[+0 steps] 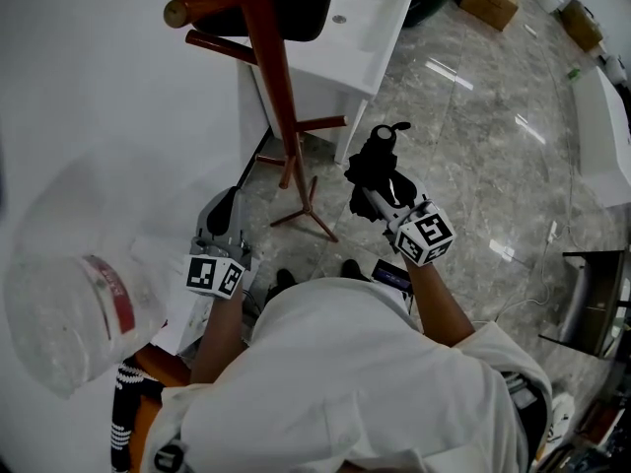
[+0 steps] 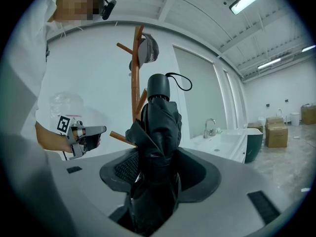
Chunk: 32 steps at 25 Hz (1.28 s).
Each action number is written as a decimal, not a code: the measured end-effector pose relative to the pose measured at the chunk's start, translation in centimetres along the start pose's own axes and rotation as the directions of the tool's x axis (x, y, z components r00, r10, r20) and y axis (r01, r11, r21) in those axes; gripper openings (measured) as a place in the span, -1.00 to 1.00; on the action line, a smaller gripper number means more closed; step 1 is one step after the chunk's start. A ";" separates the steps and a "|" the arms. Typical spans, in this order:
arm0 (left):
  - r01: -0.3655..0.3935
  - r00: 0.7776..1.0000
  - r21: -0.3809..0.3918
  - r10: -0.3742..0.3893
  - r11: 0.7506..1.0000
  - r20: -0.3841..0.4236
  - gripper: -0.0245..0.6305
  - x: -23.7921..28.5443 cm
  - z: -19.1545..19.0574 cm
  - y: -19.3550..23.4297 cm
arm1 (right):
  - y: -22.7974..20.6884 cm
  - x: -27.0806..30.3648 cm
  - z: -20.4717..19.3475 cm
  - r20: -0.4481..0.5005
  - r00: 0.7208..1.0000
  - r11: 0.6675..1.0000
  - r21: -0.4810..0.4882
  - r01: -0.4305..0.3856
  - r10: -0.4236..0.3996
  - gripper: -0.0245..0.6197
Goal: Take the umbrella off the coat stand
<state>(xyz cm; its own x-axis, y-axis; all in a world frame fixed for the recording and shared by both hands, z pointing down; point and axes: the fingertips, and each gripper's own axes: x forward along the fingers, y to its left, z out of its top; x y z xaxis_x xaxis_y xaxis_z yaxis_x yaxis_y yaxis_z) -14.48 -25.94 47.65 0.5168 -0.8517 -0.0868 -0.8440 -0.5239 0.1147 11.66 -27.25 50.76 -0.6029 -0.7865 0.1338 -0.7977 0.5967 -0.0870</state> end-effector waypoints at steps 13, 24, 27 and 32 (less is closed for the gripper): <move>-0.009 1.000 -0.049 0.009 0.999 -0.016 -0.87 -0.8 -1.2 0.0 | 0.2 -0.6 -0.6 0.009 1.000 1.000 0.028 0.010 -0.010 -0.24; -0.020 1.000 -0.064 0.019 0.998 -0.009 -0.87 -1.6 -0.6 0.1 | 1.1 -1.2 -0.1 0.021 1.000 1.000 0.020 0.003 -0.004 -0.24; -0.022 1.000 -0.069 0.022 0.997 -0.004 -0.87 -1.6 -0.5 0.1 | 1.1 -1.4 0.2 0.026 1.000 1.000 0.002 -0.001 0.001 -0.24; -0.014 1.000 -0.071 0.014 0.997 -0.003 -0.88 -1.8 -0.3 -0.5 | 0.5 -2.1 0.5 0.032 0.999 1.000 0.001 0.004 -0.004 -0.24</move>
<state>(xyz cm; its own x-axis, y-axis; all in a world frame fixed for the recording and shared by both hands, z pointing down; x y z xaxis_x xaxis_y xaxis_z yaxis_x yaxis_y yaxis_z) -14.98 -24.15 48.08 0.5051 -0.8591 -0.0822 -0.8390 -0.5112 0.1863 12.57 -25.37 49.97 -0.6001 -0.7933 0.1025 -0.7999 0.5938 -0.0871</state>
